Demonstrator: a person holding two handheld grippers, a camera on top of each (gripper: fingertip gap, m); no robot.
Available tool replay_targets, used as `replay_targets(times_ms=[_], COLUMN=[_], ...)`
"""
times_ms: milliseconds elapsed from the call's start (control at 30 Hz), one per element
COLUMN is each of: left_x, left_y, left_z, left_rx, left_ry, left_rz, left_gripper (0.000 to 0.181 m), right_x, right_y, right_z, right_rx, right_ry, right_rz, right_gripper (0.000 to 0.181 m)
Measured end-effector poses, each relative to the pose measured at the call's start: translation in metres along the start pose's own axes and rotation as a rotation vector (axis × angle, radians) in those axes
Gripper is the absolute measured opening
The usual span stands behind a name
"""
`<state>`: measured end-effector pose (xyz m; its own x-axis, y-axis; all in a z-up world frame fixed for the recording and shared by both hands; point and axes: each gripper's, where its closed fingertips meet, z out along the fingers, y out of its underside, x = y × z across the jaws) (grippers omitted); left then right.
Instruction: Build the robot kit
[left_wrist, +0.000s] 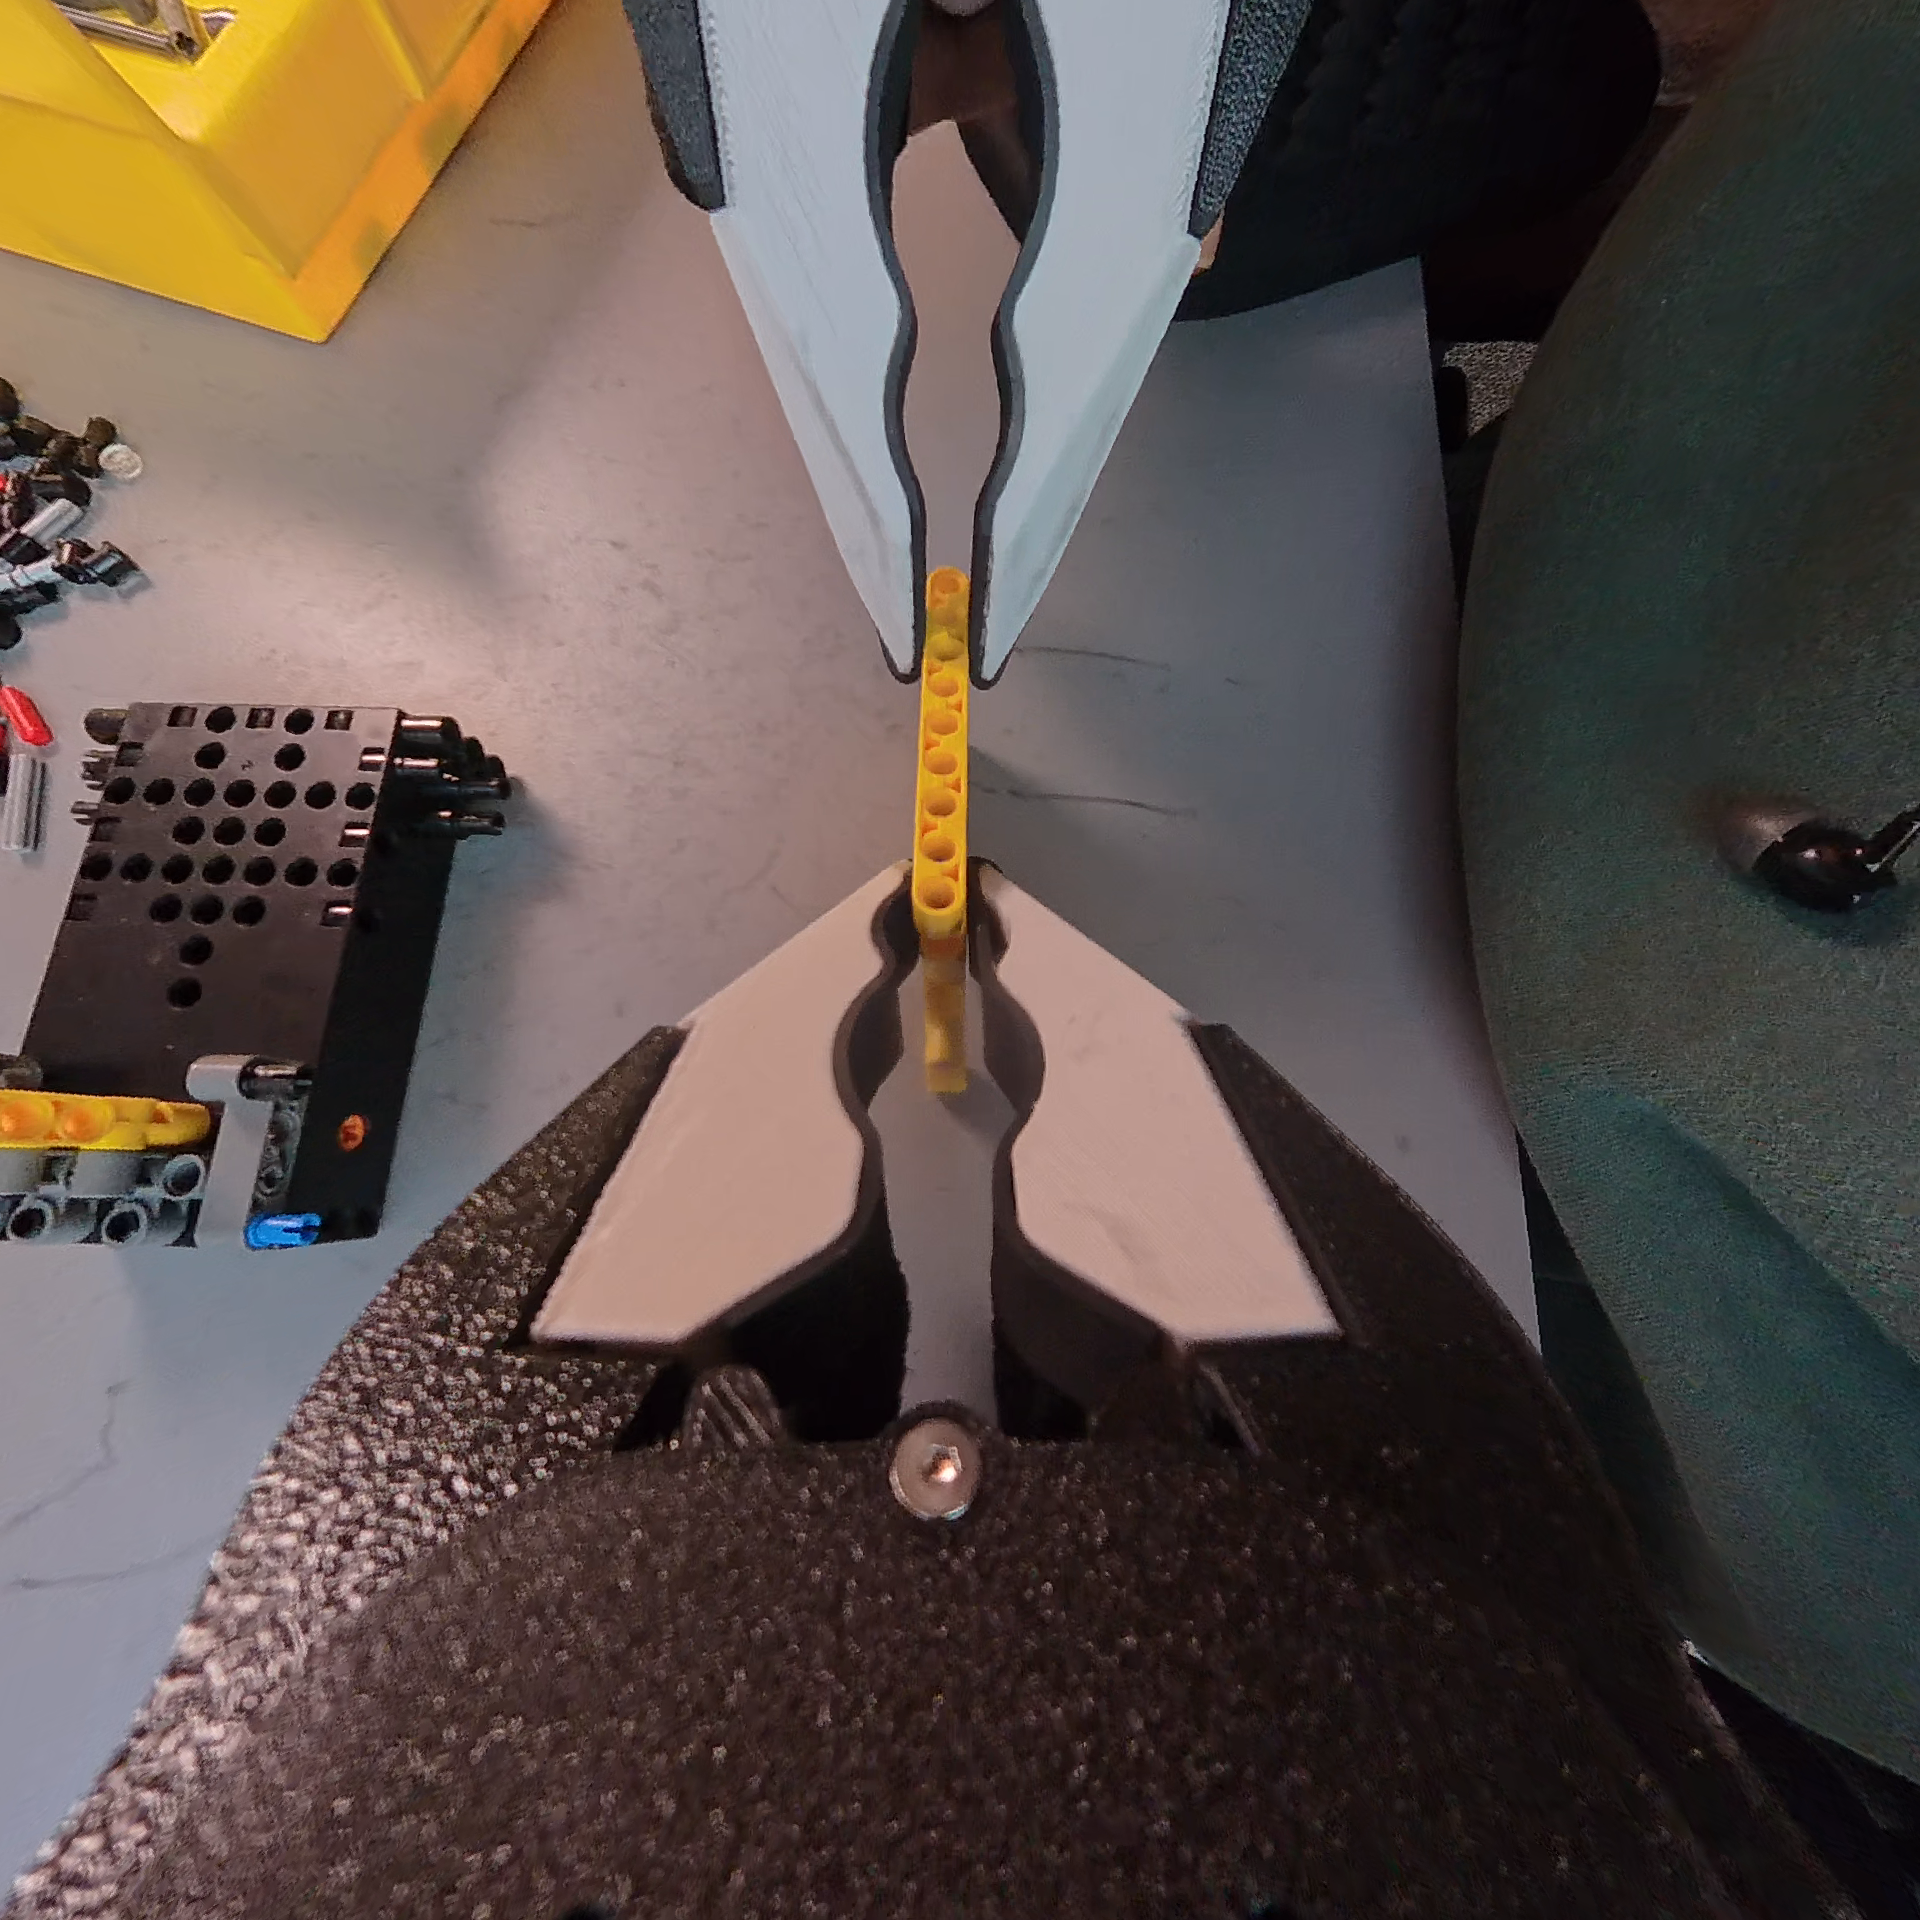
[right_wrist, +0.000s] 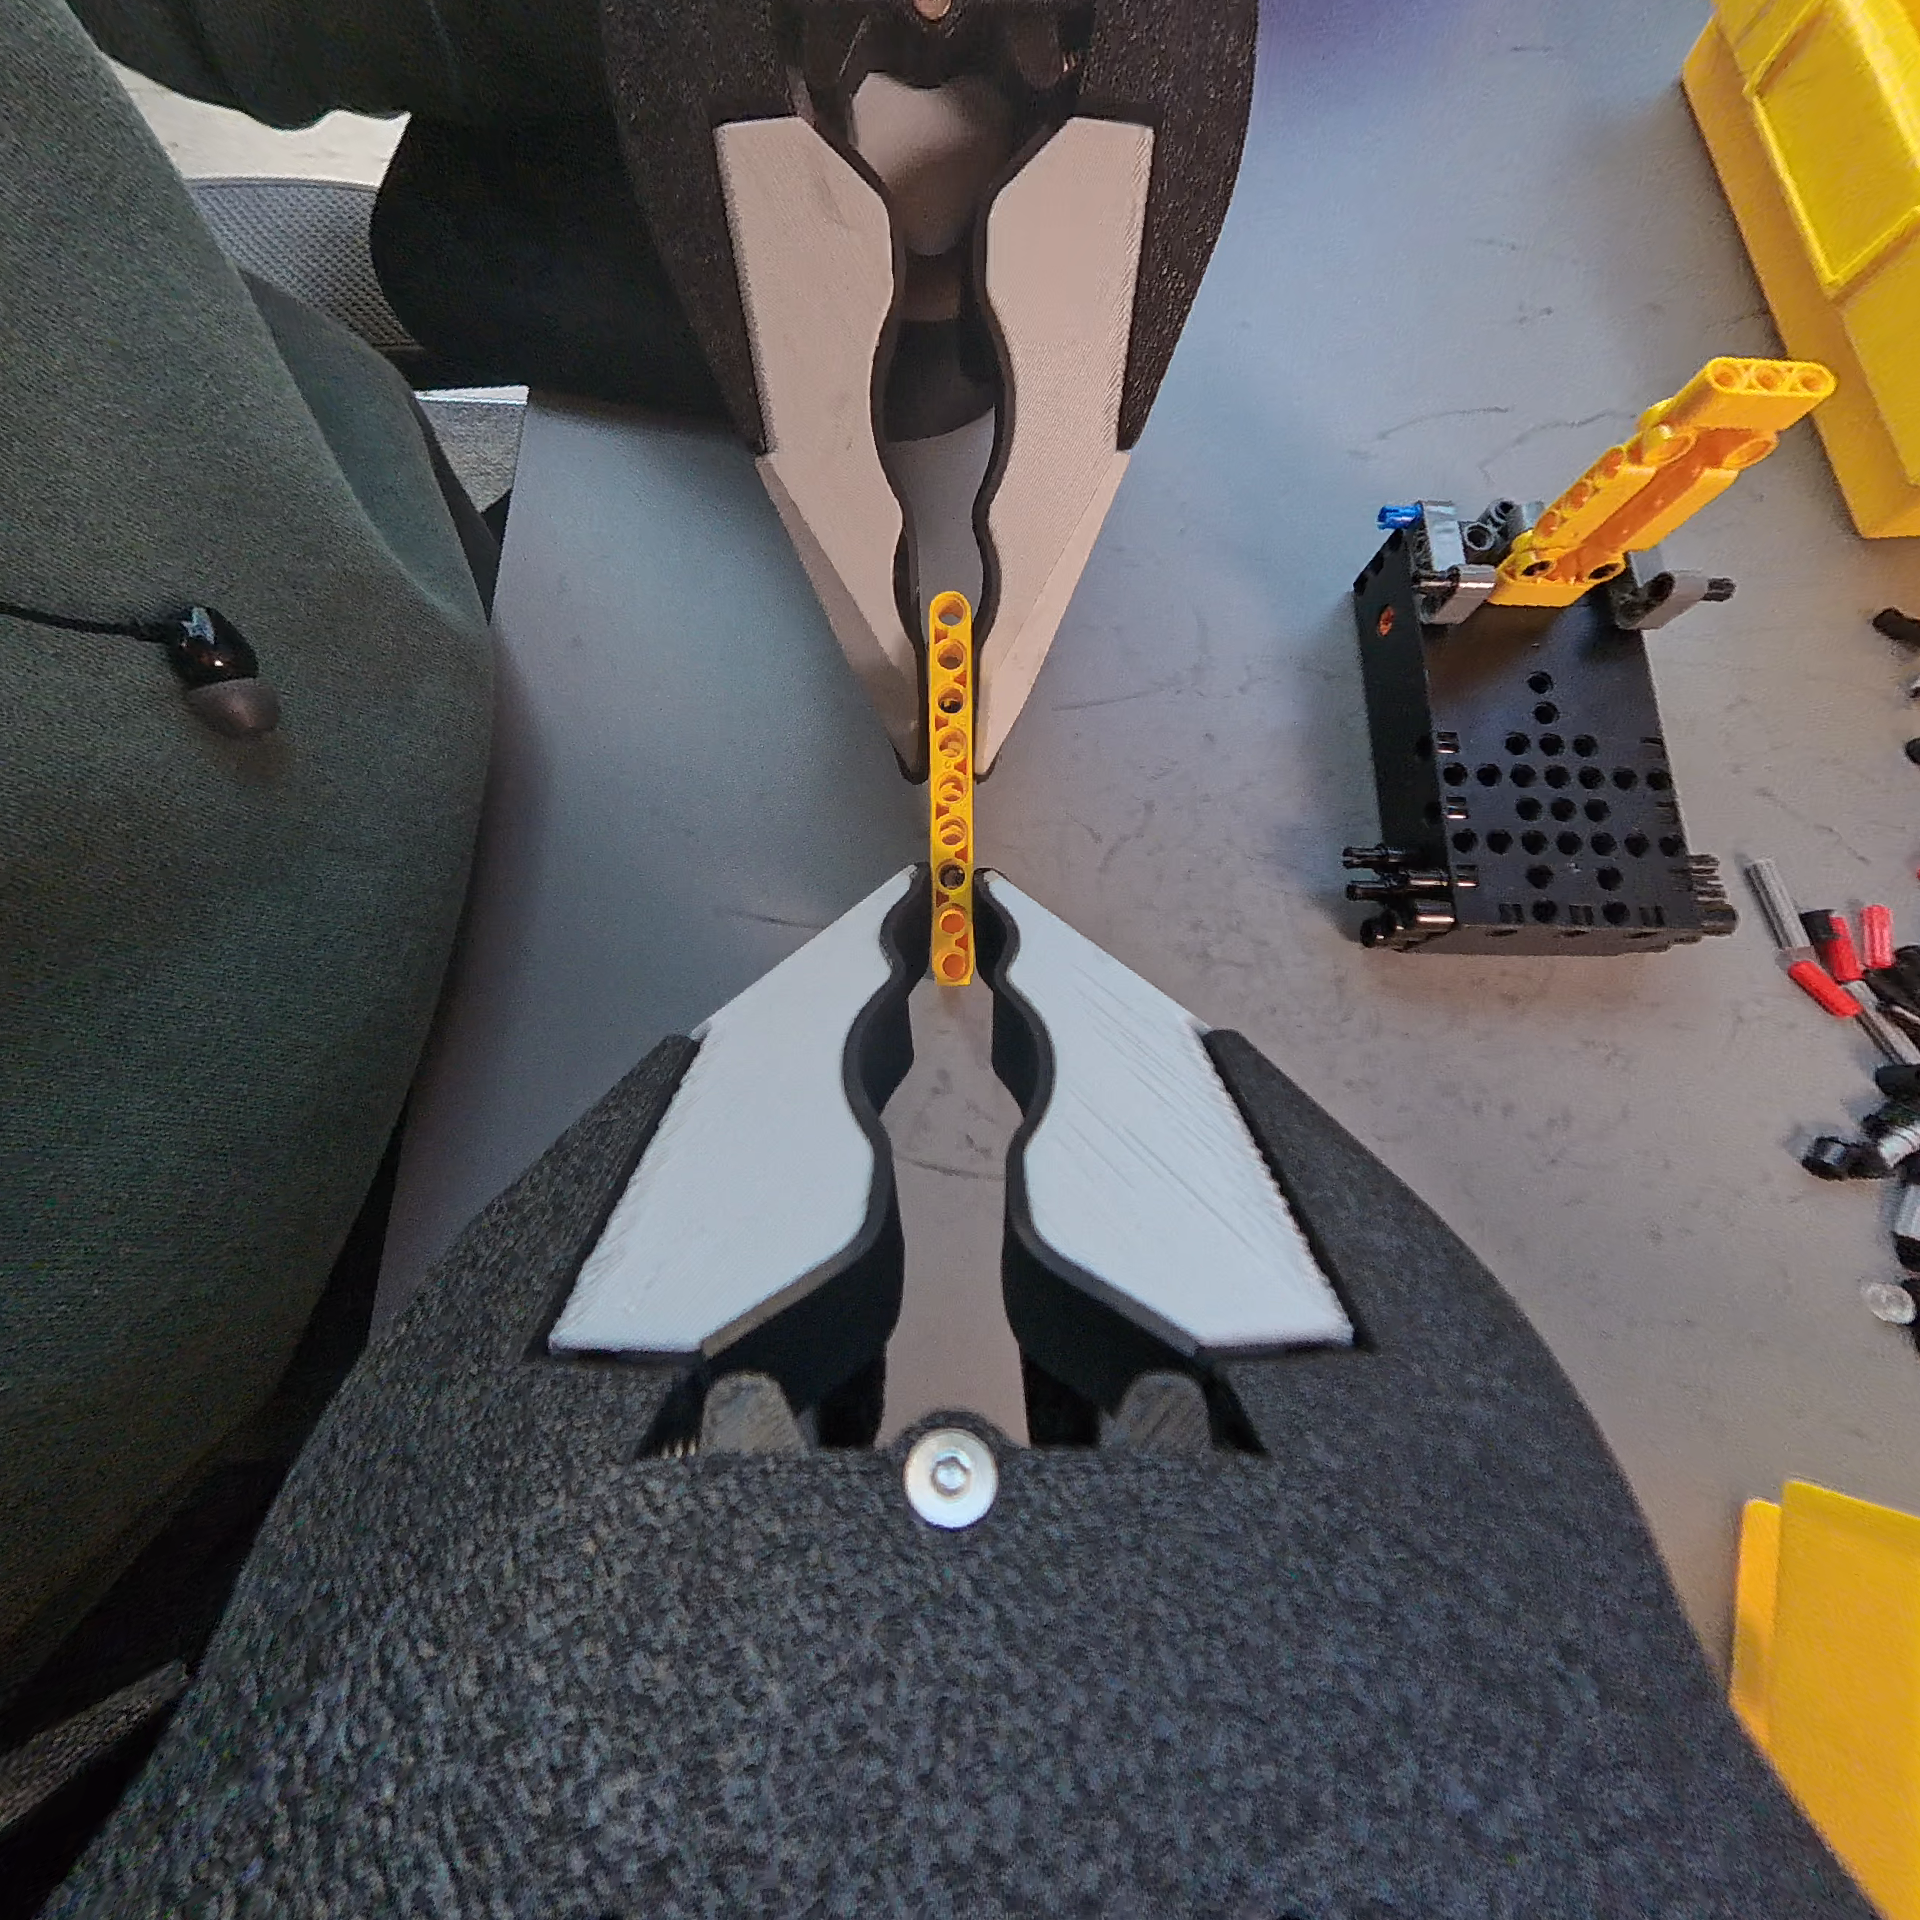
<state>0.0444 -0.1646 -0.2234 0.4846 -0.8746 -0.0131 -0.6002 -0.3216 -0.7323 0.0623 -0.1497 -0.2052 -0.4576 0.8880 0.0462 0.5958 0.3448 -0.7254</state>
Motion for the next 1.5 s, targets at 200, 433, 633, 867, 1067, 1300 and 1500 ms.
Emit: replay_targets(times_ms=[200, 433, 633, 867, 1067, 1300, 1500], left_x=[0.0005, 0.0011, 0.0014, -0.0002, -0.0003, 0.0001, -0.0002], left_y=[0.0, 0.0003, 0.0002, -0.0002, -0.0003, -0.0007, -0.0005], left_z=[0.0001, 0.0002, 0.0004, 0.0006, 0.0006, 0.0006, 0.0004], left_rx=[0.0, 0.005, 0.008, 0.015, 0.013, 0.008, 0.012], left_ry=[-0.001, -0.009, -0.012, -0.014, -0.002, -0.002, 0.001], left_rz=[0.016, 0.044, 0.046, 0.016, -0.003, -0.008, -0.012], left_gripper=[0.007, 0.007, 0.007, 0.007, 0.007, 0.006, 0.007], right_x=[-0.0005, -0.0011, -0.0021, -0.003, -0.0022, -0.0018, -0.0007], right_y=[0.0005, 0.0011, 0.0015, 0.004, 0.0037, 0.0036, 0.0046], right_z=[0.0002, 0.0003, 0.0003, 0.0025, 0.0027, 0.0041, 0.0078], right_rx=[-0.027, -0.049, -0.091, -0.092, -0.13, -0.222, -0.22], right_ry=[-0.014, -0.044, -0.09, -0.058, -0.025, -0.014, -0.015], right_rz=[-0.006, 0.019, -0.002, 0.033, 0.016, -0.023, -0.008], right_gripper=[0.007, 0.007, 0.007, 0.007, 0.007, 0.006, 0.007])
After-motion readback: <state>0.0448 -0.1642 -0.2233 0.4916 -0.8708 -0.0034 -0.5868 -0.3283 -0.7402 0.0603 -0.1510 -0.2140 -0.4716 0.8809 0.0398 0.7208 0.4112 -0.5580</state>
